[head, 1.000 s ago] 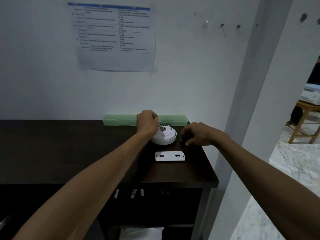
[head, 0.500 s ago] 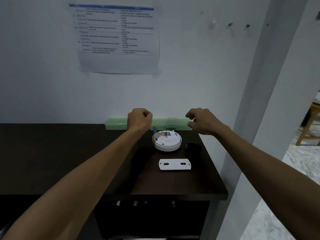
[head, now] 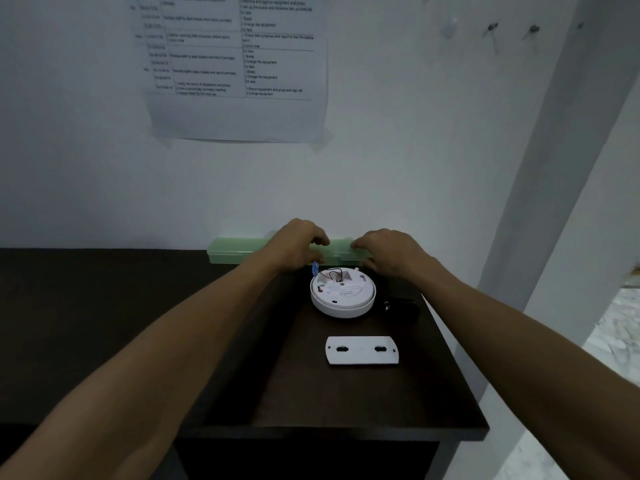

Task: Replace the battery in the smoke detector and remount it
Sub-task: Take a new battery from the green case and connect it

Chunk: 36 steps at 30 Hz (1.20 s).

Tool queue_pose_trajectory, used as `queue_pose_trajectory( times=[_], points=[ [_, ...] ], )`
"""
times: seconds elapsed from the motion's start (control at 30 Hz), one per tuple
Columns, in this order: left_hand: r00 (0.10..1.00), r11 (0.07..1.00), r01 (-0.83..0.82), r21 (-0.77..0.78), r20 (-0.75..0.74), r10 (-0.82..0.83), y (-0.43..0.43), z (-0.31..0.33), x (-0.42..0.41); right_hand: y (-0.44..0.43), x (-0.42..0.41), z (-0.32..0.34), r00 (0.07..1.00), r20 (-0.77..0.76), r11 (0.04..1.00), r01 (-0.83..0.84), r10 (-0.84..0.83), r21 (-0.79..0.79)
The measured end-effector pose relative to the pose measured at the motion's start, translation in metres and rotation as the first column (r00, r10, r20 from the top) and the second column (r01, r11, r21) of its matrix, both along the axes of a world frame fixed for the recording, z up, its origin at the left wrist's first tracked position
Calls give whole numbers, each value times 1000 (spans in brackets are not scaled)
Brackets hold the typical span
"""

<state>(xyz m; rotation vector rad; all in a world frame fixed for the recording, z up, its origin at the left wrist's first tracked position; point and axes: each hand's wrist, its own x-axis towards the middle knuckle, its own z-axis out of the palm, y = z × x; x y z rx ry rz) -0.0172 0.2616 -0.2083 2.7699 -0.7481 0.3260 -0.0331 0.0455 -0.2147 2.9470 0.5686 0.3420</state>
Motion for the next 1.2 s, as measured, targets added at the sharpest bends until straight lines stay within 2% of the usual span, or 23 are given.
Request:
queue_pose_trajectory(
  times=[0.2, 0.3, 0.4, 0.57, 0.7, 0.83, 1.0, 1.07, 1.13, 1.2],
  points=[
    [999, 997, 26, 77, 30, -29, -2, -1, 11, 1, 7, 3, 991, 97, 981, -71, 89, -180],
    [998, 994, 32, 104, 42, -36, -2, -3, 14, 4, 10, 4, 985, 80, 940, -120, 153, -319],
    [997, 993, 36, 115, 59, -43, -3, -3, 15, 2, 12, 4, 981, 63, 917, -149, 185, -371],
    [995, 996, 4, 86, 98, -12, -3, -7, 18, -3, 15, 9, 976, 83, 949, -171, 199, -266],
    [987, 1000, 23, 17, 159, -26, -2, -10, 15, -12, 17, 15, 971, 137, 980, -188, 196, -72],
    [948, 997, 45, 56, 314, -60, 0, -11, 10, -9, 17, 12, 957, 252, 980, -172, 143, 96],
    [956, 997, 45, 63, 286, -62, 0, -9, 10, -1, 14, 11, 880, 468, 978, -165, 85, 131],
    [964, 998, 39, 59, 261, -53, 1, -8, 10, 2, 14, 12, 925, 374, 973, -140, 62, 184],
    [970, 998, 34, 57, 236, -47, 1, -7, 11, 5, 18, 13, 988, 152, 966, -61, 23, 251],
    [975, 998, 34, 60, 217, -46, 1, -7, 13, 6, 23, 14, 999, -36, 952, -7, 19, 305]
  ],
)
